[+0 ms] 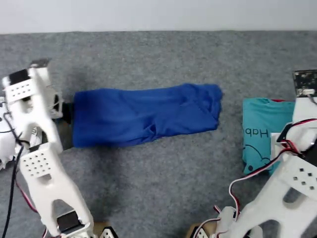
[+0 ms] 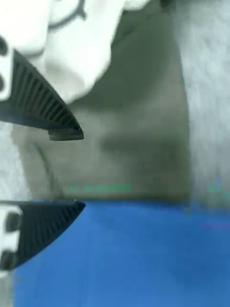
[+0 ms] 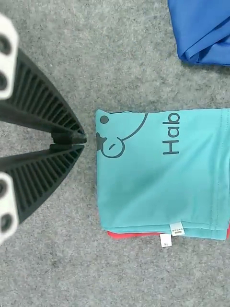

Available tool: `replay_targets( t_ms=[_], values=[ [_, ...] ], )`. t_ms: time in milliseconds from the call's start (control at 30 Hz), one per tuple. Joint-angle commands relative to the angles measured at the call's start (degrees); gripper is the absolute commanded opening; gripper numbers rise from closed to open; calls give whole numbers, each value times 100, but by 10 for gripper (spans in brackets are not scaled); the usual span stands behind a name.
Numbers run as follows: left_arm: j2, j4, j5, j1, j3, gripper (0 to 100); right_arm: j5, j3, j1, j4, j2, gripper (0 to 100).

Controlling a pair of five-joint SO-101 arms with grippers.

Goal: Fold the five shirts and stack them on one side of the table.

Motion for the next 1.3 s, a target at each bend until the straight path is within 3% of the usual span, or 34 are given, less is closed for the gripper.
replay_targets(
  t_ms=[0, 267, 600, 733, 967, 1067, 1267],
  values=[
    [413, -176, -316, -316, -338, 198, -18, -9, 48, 207, -66, 15],
    [1108, -18, -958, -1354, -1596, 150, -18, -9, 48, 207, -66, 15],
    [633, 185, -1125, -1670, -2589, 152, -18, -9, 48, 215, -84, 15],
    [-229, 185, -1116, -1248, -1877, 152, -18, -9, 48, 215, -92, 15],
    [-2013, 149, -1108, 167, 338, 218, -18, -9, 48, 215, -110, 15],
    [-2215, 62, -1029, 730, 866, 218, -18, -9, 48, 224, -127, 15],
    [-1890, -686, -668, 1231, 1446, 232, -26, -9, 48, 224, -127, 15]
  ],
)
